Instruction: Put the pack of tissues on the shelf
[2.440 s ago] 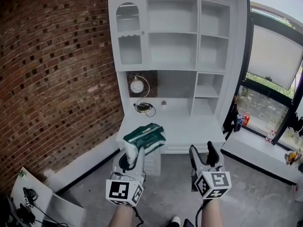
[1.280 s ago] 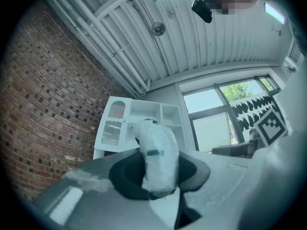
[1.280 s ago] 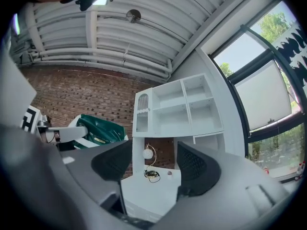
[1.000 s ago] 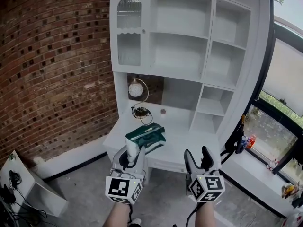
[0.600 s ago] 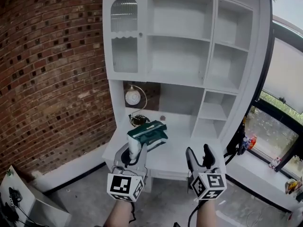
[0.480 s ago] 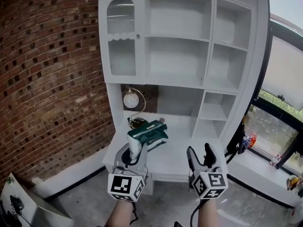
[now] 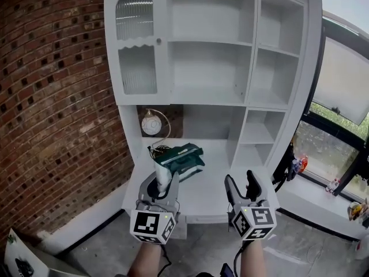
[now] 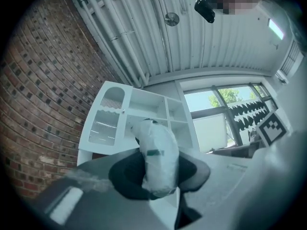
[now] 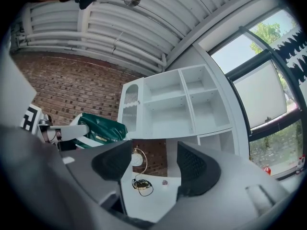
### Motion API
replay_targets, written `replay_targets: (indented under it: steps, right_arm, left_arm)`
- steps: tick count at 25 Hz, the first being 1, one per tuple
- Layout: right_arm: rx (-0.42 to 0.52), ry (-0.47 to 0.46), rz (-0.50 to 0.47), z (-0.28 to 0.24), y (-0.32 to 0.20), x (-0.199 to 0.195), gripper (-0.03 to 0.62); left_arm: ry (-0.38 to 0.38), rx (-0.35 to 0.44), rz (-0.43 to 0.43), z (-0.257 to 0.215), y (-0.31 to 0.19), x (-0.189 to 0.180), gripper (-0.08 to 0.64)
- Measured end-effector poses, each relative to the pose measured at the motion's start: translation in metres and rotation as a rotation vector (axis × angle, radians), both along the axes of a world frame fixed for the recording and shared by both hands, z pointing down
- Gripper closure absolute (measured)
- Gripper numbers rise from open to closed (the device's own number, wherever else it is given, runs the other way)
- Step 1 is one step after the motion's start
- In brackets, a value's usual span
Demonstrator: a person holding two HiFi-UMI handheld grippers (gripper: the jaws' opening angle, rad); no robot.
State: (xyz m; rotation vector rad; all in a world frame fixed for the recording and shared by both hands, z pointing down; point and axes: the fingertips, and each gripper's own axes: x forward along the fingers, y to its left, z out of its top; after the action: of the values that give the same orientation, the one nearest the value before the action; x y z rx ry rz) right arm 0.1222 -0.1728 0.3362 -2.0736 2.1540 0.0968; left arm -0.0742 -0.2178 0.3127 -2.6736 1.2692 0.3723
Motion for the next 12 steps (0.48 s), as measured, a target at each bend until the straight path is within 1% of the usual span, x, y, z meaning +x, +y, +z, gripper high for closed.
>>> replay_targets:
  steps: [4, 8, 12]
  right_arm:
    - [-0.011, 0.003, -0.004, 0.003, -0.017, 0.008, 0.291]
    - [-0.022, 0.0, -0.026, 0.005, -0.048, 0.025, 0.291]
    - [-0.011, -0.008, -0.038, 0.004, -0.064, 0.036, 0.293]
  left_arm:
    - [0.006, -0.015, 0.003, 0.005, -0.016, 0.008, 0.449]
    - [-0.003, -0.028, -0.016, 0.008, -0.045, 0.024, 0.449]
    - [-0.013, -0.019, -0.021, 0.007, -0.057, 0.033, 0.449]
